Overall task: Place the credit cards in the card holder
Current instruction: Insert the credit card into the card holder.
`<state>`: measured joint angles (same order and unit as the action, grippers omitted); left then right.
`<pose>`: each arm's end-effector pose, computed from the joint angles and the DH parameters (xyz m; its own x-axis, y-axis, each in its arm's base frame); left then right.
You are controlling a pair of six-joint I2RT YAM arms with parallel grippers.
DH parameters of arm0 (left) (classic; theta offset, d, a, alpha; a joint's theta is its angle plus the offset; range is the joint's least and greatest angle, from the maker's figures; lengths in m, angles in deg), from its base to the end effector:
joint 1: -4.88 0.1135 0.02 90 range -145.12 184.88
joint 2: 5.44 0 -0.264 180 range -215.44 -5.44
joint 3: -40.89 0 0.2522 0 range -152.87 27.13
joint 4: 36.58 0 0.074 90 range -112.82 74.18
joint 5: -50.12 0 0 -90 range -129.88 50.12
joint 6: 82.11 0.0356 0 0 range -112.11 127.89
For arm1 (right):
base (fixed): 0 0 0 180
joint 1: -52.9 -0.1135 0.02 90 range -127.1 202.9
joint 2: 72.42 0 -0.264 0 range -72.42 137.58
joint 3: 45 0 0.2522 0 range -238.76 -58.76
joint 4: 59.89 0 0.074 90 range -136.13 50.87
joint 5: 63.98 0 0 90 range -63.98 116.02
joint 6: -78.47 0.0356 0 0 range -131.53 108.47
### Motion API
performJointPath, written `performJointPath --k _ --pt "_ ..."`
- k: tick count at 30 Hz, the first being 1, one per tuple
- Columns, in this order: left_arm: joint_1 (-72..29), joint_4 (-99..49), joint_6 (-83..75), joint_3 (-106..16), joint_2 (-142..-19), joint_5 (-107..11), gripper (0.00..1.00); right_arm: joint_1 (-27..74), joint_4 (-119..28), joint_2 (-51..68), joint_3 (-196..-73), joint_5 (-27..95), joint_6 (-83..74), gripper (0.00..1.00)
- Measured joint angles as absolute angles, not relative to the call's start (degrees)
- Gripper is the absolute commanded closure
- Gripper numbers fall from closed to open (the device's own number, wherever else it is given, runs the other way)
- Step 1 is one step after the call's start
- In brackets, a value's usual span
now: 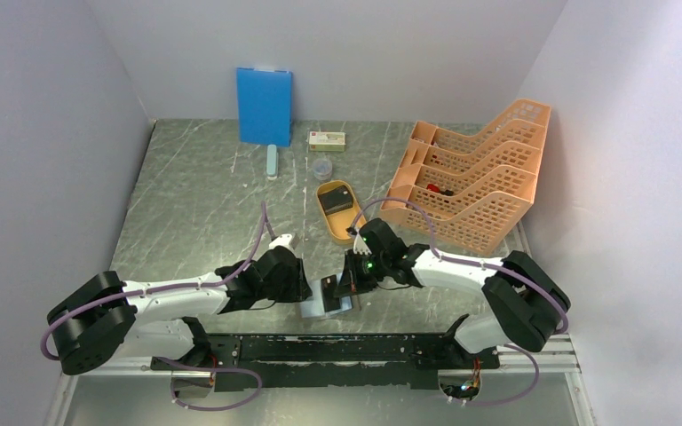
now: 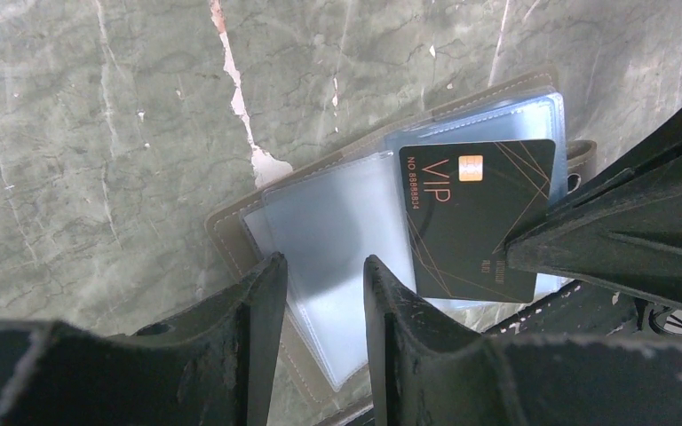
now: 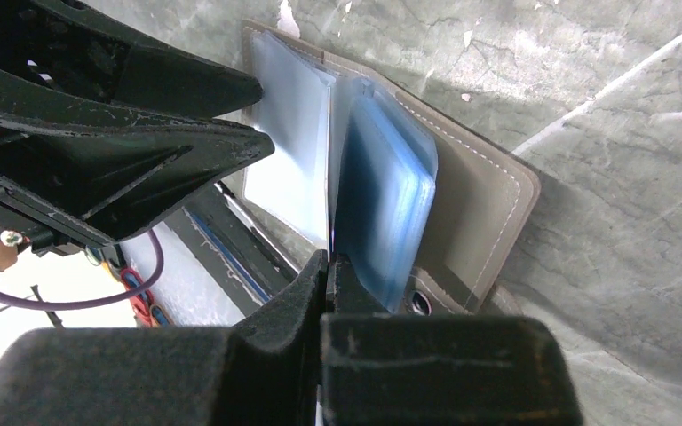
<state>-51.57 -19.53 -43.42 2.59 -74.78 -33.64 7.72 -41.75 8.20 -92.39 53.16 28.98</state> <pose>0.1226 -0.1779 0.1491 -0.8724 -0.0883 -0.4807 0.1718 0.8654 -0.4708 0.1675 0.1915 0.1532 -0.9591 -0.1450 -0.2432 -0.2748 0.6833 0.6765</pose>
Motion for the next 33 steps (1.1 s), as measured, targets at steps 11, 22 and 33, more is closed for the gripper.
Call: performJointPath --k 11,22,33 --pt "-51.6 -19.1 -43.5 2.6 -74.4 -33.6 0.56 7.7 -44.0 9.3 -91.2 53.9 31.1 1.0" --pt "-51.6 -15.2 -43.6 2.6 -68.9 -33.4 0.56 7.7 -45.4 10.0 -90.8 54.1 32.3 1.0" --pt "-51.6 -10.6 -44.0 2.6 -66.6 -31.2 0.58 7.7 -45.7 10.4 -90.8 54.4 32.4 1.0"
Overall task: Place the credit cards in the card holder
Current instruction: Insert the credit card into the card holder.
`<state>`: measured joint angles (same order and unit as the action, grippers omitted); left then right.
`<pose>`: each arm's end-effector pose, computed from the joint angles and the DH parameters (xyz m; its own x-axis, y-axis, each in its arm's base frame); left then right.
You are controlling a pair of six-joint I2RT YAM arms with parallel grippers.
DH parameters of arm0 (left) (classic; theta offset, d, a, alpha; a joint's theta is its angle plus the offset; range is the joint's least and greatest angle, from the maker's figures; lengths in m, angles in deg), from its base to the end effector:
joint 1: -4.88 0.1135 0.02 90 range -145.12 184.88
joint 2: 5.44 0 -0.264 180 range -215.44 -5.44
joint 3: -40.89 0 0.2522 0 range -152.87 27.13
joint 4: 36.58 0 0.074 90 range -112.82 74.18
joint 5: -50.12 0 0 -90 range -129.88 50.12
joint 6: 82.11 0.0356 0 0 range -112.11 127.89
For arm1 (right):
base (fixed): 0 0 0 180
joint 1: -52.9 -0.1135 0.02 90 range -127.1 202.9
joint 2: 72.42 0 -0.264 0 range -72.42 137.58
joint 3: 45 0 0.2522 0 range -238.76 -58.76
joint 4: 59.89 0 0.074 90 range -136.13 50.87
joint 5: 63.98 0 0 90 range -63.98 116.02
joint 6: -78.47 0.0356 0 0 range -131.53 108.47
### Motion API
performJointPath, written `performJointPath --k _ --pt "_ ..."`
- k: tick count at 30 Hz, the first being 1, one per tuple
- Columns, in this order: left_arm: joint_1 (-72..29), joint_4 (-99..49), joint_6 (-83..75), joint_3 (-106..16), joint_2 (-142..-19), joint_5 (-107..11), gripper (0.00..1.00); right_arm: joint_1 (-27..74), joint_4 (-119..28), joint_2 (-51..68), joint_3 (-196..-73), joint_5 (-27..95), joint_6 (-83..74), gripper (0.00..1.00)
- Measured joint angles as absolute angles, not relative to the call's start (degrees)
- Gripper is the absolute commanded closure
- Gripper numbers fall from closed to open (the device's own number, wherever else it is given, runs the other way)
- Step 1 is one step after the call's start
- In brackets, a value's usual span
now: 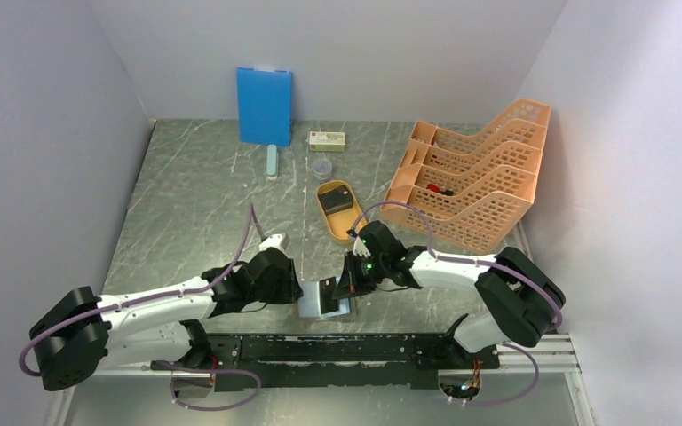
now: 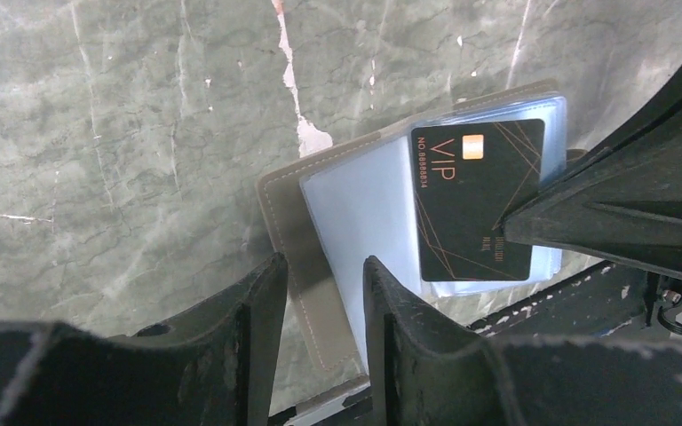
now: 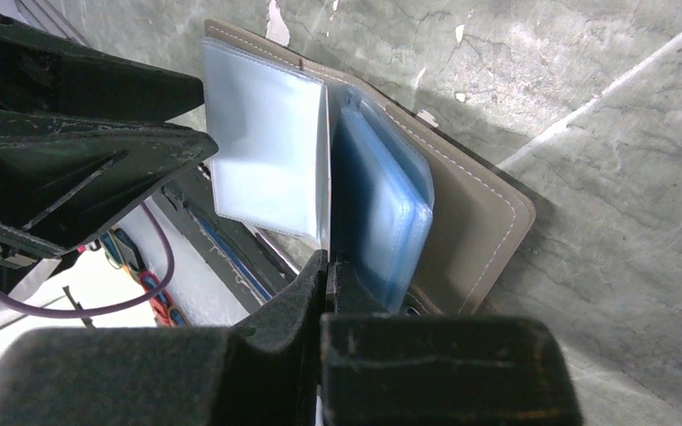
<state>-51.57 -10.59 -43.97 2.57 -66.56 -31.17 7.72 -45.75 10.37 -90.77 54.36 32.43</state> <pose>0.1133 -0.1611 0.1648 -0.8613 -0.1078 -0.4965 0.1477 0.8818 -0.4478 0.1673 0.1923 0.1415 -0.9742 -0.1136 -0.1948 -0.2193 0.6781 0.7015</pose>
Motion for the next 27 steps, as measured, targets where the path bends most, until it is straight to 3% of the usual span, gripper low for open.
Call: performJointPath --k 14,27 --pt "-51.6 -11.4 -44.1 3.9 -70.4 -31.0 0.77 7.7 -48.0 10.4 -90.1 55.5 33.7 1.0" --pt "-51.6 -12.9 -44.4 4.6 -70.6 -30.9 0.82 7.7 -52.4 11.9 -88.1 56.6 37.4 1.0"
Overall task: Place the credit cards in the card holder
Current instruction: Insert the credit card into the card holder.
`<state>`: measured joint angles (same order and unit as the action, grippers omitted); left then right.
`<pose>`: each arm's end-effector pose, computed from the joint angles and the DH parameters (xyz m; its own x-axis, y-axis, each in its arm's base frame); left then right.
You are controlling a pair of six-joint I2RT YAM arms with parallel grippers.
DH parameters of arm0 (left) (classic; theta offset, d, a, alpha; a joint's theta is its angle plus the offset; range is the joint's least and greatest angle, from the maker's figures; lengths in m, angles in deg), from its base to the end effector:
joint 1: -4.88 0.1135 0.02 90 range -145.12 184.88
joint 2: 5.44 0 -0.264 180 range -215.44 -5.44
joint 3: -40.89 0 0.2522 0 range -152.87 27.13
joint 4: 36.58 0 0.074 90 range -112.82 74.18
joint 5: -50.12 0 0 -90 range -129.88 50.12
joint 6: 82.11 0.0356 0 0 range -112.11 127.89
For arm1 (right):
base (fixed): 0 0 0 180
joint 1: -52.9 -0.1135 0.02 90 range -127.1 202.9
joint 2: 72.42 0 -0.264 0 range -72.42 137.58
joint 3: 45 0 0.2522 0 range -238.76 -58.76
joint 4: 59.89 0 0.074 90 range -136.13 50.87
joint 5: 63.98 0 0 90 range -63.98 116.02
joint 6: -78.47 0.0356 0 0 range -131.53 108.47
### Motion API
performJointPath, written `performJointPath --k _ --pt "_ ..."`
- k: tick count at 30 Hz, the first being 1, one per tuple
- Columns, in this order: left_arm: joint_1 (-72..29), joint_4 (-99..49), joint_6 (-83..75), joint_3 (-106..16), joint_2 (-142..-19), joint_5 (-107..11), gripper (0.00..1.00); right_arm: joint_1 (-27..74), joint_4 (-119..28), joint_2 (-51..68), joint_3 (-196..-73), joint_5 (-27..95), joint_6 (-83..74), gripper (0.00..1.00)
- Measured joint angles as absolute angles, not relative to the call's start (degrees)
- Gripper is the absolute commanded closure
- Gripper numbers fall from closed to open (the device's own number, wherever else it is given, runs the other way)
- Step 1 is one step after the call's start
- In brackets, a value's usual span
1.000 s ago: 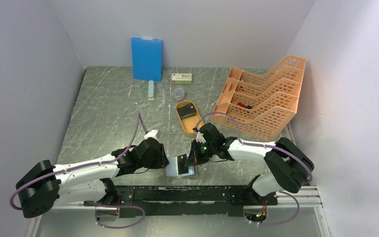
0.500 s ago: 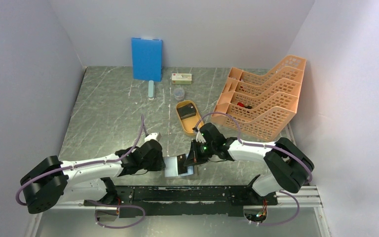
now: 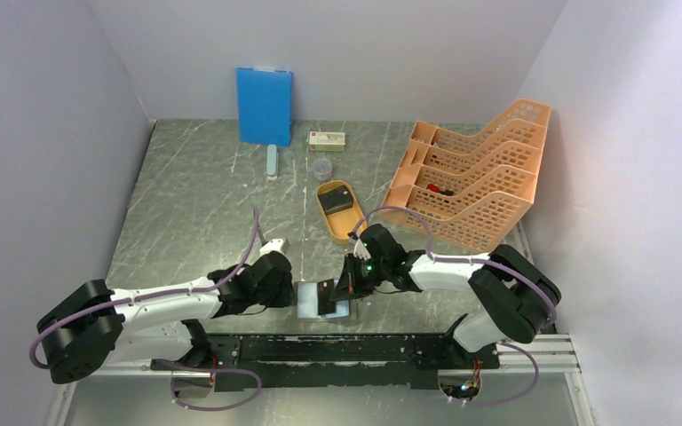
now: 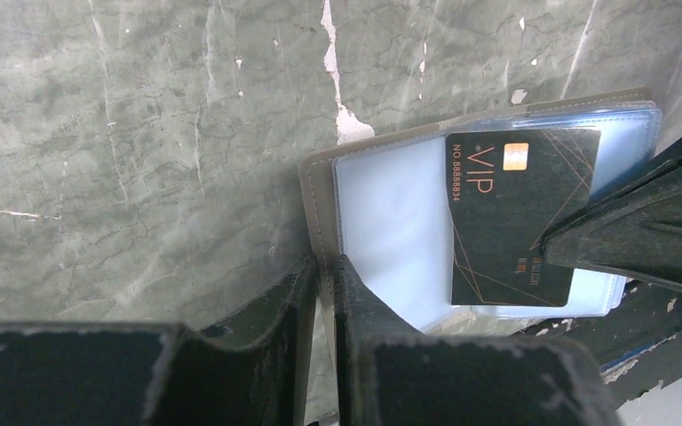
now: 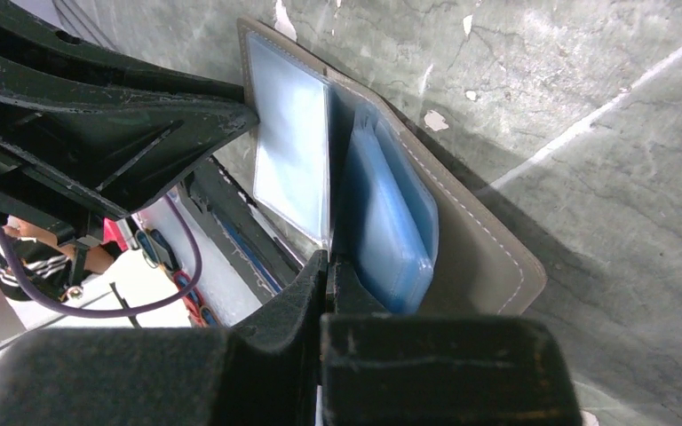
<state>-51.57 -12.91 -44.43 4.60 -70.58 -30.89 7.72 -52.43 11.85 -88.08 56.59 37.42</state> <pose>0.1131 -0.1606 0.1447 -0.8780 -0.0905 -0.4701 0.1239 0.9055 -0.4058 0.1652 0.1919 0.1315 -0.9867 -0.0717 -0.1459 -0.1576 0.6436 0.7490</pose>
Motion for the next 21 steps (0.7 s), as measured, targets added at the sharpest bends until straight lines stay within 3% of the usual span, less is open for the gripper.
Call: performJointPath --k 21 --pt "-51.6 -14.5 -45.2 5.4 -70.5 -30.8 0.87 8.1 -52.3 11.2 -85.6 57.6 37.3 1.0"
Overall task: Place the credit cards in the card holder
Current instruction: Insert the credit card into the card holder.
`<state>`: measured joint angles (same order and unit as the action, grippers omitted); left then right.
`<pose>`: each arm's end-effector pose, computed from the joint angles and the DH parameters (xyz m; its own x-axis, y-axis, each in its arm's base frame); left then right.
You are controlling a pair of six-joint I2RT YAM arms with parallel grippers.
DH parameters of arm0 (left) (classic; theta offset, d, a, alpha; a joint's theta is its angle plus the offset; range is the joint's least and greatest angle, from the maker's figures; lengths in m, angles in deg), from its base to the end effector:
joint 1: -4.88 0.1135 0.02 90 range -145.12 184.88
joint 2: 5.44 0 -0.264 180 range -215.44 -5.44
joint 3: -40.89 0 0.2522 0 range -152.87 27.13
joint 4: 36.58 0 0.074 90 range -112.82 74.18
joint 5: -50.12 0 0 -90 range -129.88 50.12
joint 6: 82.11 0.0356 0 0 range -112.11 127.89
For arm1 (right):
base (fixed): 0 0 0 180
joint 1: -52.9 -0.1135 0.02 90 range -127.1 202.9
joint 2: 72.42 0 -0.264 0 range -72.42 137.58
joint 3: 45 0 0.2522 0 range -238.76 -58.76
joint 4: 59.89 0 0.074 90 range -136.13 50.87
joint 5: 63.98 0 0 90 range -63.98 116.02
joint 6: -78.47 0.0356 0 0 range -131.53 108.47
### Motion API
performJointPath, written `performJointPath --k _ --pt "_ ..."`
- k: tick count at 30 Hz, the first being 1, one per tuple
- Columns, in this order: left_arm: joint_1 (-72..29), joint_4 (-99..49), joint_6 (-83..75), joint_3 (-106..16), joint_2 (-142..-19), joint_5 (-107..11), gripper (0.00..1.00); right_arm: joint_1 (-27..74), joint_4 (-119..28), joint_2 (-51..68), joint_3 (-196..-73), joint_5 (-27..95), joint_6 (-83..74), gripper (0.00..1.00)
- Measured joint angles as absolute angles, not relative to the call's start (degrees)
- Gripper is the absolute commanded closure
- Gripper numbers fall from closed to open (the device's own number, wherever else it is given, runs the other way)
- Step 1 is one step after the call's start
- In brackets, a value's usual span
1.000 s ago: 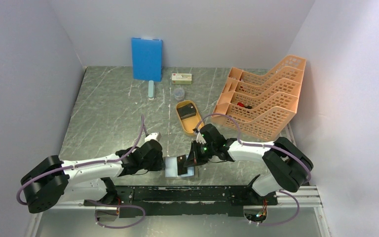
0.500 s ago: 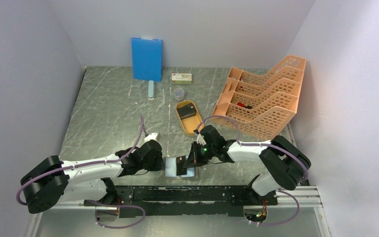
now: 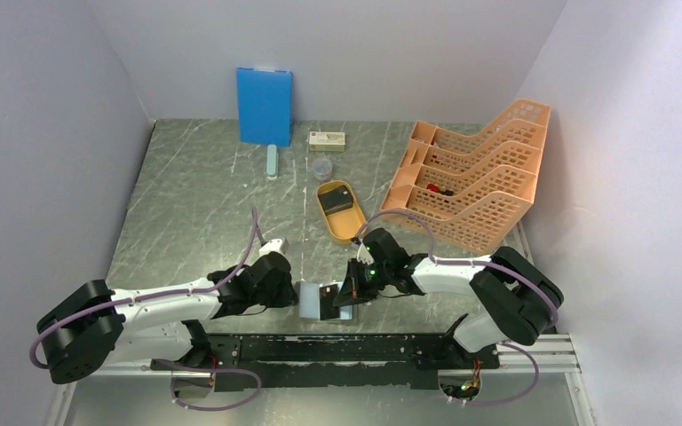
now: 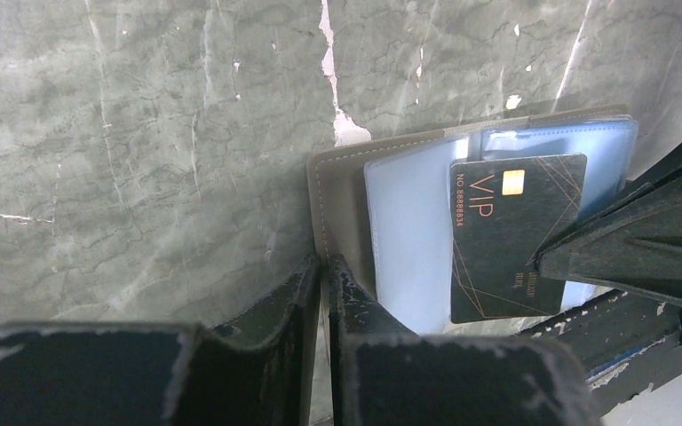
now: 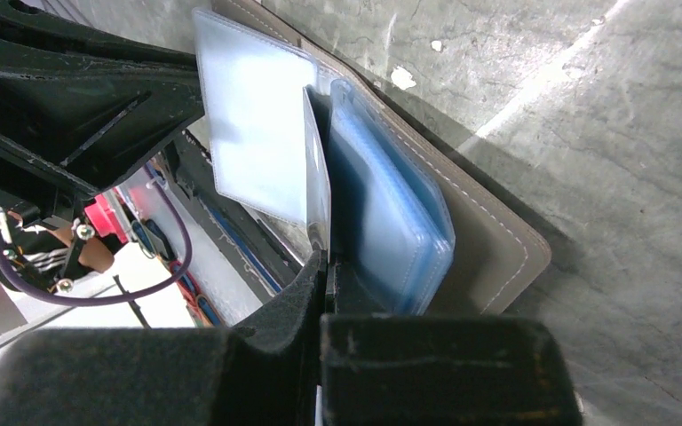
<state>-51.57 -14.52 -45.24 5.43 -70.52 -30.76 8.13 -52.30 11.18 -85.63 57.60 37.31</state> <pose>0.1129 -0.1600 0.1426 -0.8750 -0.1098 -0.4715 0.1143 0.8996 -0.4214 0.1582 0.1832 0.1234 -0.9904 -0.0790 -0.1136 -0.1375 0.6533 0.7445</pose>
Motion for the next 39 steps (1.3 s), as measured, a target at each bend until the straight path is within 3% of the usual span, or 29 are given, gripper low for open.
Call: performJointPath --k 39 --pt "-51.6 -15.2 -45.4 5.5 -70.8 -30.6 0.89 8.2 -54.9 13.9 -85.8 59.4 38.9 1.0"
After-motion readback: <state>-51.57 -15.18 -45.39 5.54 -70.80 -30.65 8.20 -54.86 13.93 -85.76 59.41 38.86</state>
